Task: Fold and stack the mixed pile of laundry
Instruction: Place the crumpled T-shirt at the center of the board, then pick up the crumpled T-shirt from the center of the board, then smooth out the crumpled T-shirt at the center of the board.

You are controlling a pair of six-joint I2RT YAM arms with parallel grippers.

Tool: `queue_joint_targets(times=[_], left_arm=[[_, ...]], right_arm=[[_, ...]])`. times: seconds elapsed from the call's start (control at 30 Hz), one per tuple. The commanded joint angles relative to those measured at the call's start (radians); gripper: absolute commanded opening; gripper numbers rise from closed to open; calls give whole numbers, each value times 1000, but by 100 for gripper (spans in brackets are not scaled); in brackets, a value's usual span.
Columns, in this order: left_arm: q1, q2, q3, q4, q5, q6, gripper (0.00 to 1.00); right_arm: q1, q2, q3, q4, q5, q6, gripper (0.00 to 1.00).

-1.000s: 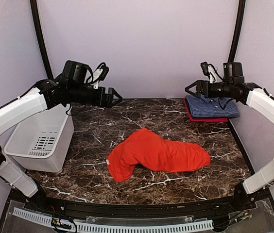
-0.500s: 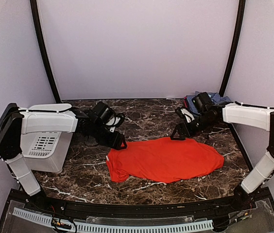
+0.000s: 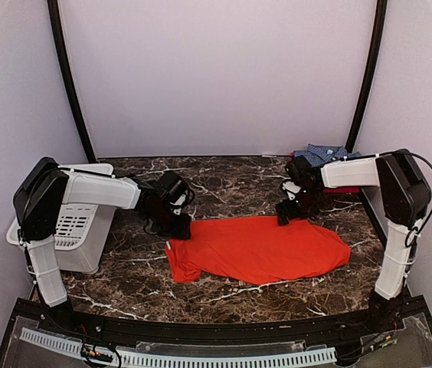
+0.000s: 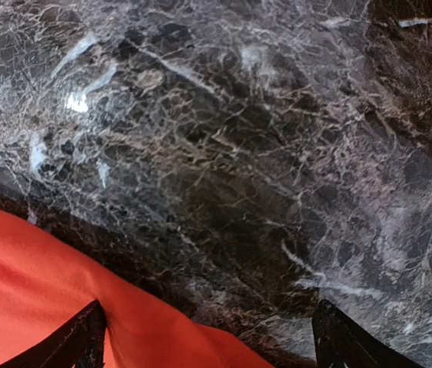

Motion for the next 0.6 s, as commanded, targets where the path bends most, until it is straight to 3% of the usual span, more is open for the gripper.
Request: queue_joint_targets(times=[0.0,0.03,0.13,0.17,0.43,0.57], left_arm=[[36,16,1,22,48,-4,29],[50,14,3,28,51,-3,18],[84,-3,24,46,85,19,8],[89,-16,32,48,82,35,4],[113,-151,237,-1,-81,174,0],[120,-286,198,32,-93,262,0]], right_arm=[[-14,43,30,-31,83,-29,81],[-23,57,38,-29,57,-40,66],[-42,69,80,-27,-60,-79,12],[-44,57,100,-27,-86,-87,0],[-61,-158,372,-58,-114,-111,0],[-60,-288,405,-67,-179,-111,0]])
